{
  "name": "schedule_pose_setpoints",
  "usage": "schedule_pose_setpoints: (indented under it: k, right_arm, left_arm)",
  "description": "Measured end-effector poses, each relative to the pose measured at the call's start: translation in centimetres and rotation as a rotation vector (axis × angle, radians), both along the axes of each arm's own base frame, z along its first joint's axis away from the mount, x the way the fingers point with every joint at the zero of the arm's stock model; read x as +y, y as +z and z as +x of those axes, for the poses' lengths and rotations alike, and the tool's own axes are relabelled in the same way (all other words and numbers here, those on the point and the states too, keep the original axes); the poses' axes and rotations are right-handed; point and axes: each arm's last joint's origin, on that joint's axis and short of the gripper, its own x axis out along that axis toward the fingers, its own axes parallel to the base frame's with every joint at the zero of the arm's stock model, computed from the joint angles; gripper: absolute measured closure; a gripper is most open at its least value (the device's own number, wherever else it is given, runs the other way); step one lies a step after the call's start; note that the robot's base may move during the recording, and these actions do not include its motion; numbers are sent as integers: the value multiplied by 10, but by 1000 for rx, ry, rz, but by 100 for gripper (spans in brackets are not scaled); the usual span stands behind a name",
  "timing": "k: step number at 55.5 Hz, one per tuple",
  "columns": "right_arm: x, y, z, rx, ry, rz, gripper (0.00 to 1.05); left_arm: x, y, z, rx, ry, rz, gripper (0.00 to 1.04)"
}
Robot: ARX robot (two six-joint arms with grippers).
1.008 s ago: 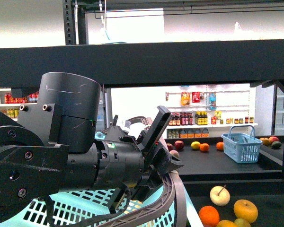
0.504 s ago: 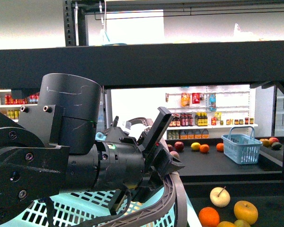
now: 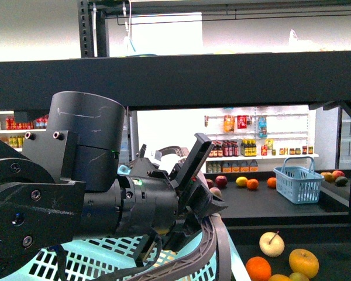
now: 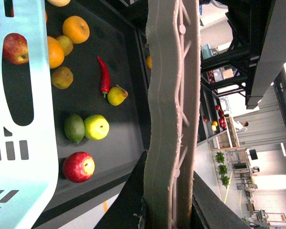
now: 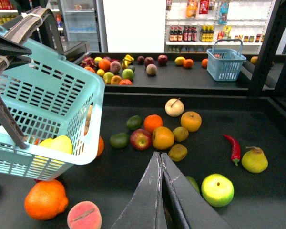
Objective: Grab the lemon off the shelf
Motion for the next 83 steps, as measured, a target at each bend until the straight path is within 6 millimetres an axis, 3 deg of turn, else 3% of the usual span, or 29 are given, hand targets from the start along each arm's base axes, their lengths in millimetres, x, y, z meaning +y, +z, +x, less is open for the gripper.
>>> schedule_pose_setpoints:
  k: [37, 50, 57, 68, 78, 83]
  right_arm:
    - [0, 0, 0, -4, 2, 0, 102]
    - [0, 0, 0, -4, 2, 0, 63]
    - [0, 0, 0, -4, 3, 0, 41]
    - [0, 0, 0, -5, 2, 0, 9]
    - [0, 0, 0, -5, 2, 0, 7]
    - [0, 0, 0, -5, 2, 0, 7]
  left_arm:
    - [0, 0, 0, 0, 1, 0, 93]
    - [0, 0, 0, -1, 11, 2, 93]
    - [-1, -1, 1, -26, 235, 4, 93]
    - [15, 5, 7, -38, 403, -34, 93]
    - [53, 20, 11, -91, 595, -198, 93]
    - [85, 32, 10, -147, 721, -360, 93]
